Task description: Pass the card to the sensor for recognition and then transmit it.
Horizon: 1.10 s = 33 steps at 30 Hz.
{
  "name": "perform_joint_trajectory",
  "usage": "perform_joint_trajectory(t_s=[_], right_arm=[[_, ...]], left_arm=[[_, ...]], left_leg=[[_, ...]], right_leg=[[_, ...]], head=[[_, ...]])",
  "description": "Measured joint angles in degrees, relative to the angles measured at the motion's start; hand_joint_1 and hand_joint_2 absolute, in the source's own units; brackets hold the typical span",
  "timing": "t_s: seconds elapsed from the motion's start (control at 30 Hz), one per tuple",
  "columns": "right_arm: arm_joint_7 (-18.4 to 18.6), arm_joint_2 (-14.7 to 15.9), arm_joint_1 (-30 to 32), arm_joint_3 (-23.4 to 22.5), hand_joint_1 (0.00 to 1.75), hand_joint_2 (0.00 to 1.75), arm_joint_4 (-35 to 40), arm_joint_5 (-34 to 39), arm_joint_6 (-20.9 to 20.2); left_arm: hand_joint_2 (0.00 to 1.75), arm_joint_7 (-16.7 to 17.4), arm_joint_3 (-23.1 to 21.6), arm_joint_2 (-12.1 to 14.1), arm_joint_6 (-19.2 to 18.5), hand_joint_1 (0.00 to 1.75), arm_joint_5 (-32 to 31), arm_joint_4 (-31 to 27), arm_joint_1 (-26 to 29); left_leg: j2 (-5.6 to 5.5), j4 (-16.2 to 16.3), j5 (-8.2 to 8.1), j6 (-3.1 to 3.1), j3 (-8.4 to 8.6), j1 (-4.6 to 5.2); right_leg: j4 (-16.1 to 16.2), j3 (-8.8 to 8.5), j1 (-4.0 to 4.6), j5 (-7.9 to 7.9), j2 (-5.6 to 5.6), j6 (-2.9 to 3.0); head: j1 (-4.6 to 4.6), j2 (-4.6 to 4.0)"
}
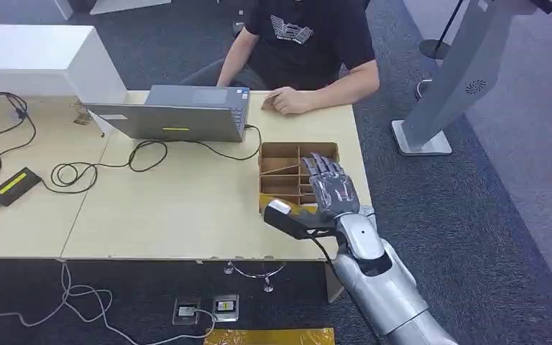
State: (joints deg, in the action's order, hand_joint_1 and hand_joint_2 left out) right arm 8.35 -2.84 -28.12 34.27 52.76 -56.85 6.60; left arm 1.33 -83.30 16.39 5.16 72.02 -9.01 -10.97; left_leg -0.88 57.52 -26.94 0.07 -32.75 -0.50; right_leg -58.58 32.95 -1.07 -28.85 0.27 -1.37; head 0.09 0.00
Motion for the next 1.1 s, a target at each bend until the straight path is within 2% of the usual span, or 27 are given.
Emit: perform_joint_trajectory(t_s=[0.2,1.1], right_arm=[[-0.28,-0.24,-0.41,0.02,0.00,1.75,-2.12,-0.94,1.57],[-0.85,-0.96,-2.35,0.00,0.00,1.75,-8.83,-2.97,3.17]], left_arm=[[0.00,-0.02,0.00,-0.11,0.00,0.00,0.00,0.00,0.00],[0.00,-1.18,-0.17,-0.72,0.02,0.00,-0.15,0.00,0.00]], left_leg=[[0.00,0.00,0.00,0.00,0.00,0.00],[0.00,0.00,0.00,0.00,0.00,0.00]], right_leg=[[0.00,0.00,0.00,0.00,0.01,0.00],[0.00,0.00,0.00,0.00,0.00,0.00]], head=[[0.00,0.00],[-0.02,0.00]])
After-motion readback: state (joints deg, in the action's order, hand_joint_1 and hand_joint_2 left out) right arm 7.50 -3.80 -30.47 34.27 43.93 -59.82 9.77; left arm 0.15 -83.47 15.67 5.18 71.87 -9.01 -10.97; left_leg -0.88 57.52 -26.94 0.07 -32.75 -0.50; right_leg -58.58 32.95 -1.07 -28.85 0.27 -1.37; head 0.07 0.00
